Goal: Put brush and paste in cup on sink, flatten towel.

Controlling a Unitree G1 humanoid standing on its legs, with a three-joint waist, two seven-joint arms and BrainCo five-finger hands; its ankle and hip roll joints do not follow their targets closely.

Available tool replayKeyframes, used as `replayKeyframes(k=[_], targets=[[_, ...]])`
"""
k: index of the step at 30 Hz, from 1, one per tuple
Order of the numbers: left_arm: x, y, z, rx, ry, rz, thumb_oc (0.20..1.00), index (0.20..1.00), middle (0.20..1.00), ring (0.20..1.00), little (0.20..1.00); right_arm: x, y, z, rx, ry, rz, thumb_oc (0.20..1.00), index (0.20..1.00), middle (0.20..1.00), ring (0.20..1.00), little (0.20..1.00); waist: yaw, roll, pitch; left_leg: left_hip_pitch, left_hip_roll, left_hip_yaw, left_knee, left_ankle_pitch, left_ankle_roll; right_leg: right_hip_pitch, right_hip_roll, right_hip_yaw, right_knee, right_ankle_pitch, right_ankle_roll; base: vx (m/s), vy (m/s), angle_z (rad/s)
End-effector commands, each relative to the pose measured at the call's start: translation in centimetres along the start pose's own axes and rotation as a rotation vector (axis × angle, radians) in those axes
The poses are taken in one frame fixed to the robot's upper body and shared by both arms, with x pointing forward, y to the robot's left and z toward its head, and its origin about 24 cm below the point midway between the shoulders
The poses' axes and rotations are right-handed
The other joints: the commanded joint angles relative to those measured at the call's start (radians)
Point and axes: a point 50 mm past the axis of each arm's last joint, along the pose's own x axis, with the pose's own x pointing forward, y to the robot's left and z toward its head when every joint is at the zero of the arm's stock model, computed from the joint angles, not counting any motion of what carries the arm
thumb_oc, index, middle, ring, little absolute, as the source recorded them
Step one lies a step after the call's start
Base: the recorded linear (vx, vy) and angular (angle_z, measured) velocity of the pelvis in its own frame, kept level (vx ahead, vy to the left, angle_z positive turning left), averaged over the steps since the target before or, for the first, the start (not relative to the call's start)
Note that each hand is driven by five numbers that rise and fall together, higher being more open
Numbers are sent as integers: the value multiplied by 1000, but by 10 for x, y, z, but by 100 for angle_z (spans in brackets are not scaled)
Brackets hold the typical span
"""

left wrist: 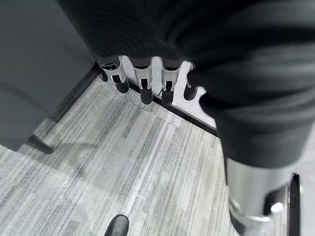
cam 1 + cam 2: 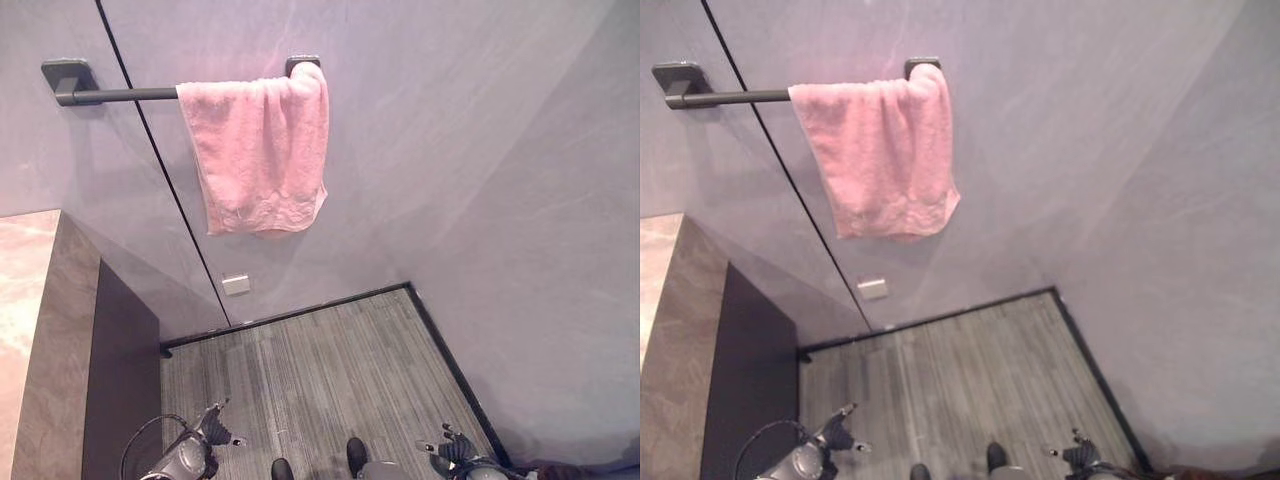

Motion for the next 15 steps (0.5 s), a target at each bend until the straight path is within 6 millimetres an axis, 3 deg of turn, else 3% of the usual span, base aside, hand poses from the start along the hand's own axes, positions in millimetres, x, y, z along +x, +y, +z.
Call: replayKeyframes(k=[1,13,14,15], targets=[[6,20,13,-22,-46,66,1000,1000,1000,1000,1000,2,-9,11,-6,-36,-27,1000,1000,1000,1000,1000,0,-7,12,7,5,-28,18,4,-92,11,-31,1,22,131,20,-2,-39,-5],[6,16,11,-37,-27,54,1000,1000,1000,1000,1000,2,-8,9,-36,-24,-21,1000,1000,1000,1000,1000,4,5,10,12,28,-8,13,10,-105,20,-16,-24,-22,59,4,2,-35,-5],[-3,20,-28,-443,165,114,1000,1000,1000,1000,1000,-4,-66,-4,23,20,-158,1000,1000,1000,1000,1000,3,33,120,-193,217,-116,98,126,-198,-80,-18,-161,86,-117,-68,23,-11,8],[-3,17,-28,-420,165,100,1000,1000,1000,1000,1000,-4,-65,-6,6,34,-154,1000,1000,1000,1000,1000,3,35,110,-174,215,-118,82,129,-197,-69,-21,-162,74,-111,-67,52,0,11]])
